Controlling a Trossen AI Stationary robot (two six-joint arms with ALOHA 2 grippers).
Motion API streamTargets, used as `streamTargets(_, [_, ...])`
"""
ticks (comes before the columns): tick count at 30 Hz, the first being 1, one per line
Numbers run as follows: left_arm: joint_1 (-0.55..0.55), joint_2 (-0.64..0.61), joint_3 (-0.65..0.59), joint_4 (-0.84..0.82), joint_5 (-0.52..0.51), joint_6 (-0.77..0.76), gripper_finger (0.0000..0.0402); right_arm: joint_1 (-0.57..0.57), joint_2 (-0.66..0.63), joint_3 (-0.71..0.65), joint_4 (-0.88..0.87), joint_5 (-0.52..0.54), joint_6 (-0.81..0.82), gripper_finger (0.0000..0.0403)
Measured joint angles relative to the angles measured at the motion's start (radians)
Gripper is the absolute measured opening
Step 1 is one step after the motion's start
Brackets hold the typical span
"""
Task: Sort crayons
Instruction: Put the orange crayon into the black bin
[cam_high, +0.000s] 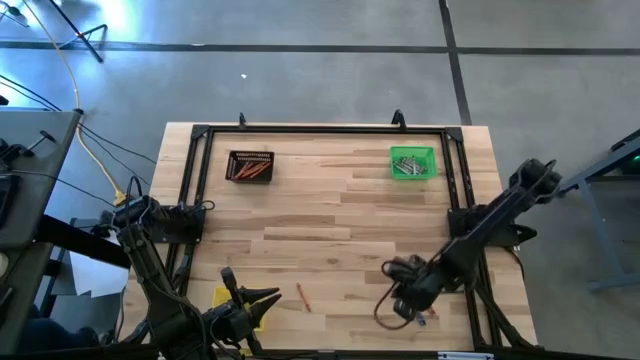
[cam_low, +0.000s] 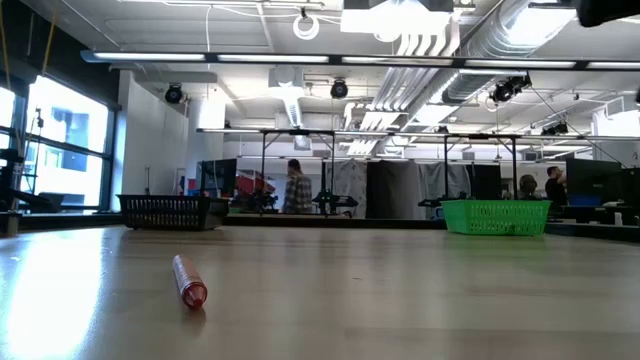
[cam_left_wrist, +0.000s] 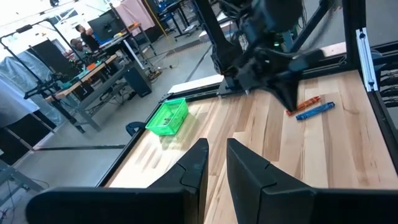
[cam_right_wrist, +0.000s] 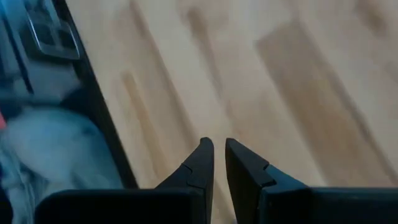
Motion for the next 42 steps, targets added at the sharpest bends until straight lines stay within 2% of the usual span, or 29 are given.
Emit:
streamTargets(4, [0.0,0.0,0.0,0.0,0.0,-0.009,0.0044,0.01,0.084,0.104,-0.145,-0.118,0.04,0.0033])
streamTargets(8, [0.0,0.0,0.0,0.001,0.0,-0.008,0.0044,0.021,0.149,0.194,-0.25,-0.189,0.044,0.0033])
streamTargets(13, [0.0,0.0,0.0,0.0,0.0,-0.008,0.0044,0.032,0.192,0.232,-0.245,-0.206,0.039,0.0033])
streamTargets(17, [0.0,0.0,0.0,0.0,0.019,-0.008,0.0044,0.041,0.215,0.223,-0.26,-0.268,0.044,0.0035])
streamTargets(22, [0.0,0.0,0.0,0.0,0.031,-0.007,0.0044,0.058,0.258,0.222,-0.246,-0.343,0.044,0.0067])
streamTargets(30, [0.0,0.0,0.0,-0.001,0.032,-0.007,0.0044,0.065,0.293,0.222,-0.239,-0.332,0.044,0.0131])
streamTargets(34, [0.0,0.0,0.0,-0.001,0.032,-0.007,0.0044,0.062,0.313,0.222,-0.257,-0.287,0.096,0.0135])
streamTargets(38, [0.0,0.0,0.0,-0.001,0.032,-0.007,0.0044,0.056,0.338,0.221,-0.332,-0.296,0.185,0.0133])
streamTargets(42, [0.0,0.0,0.0,-0.001,0.032,-0.007,0.0044,0.056,0.341,0.22,-0.401,-0.313,0.196,0.0133])
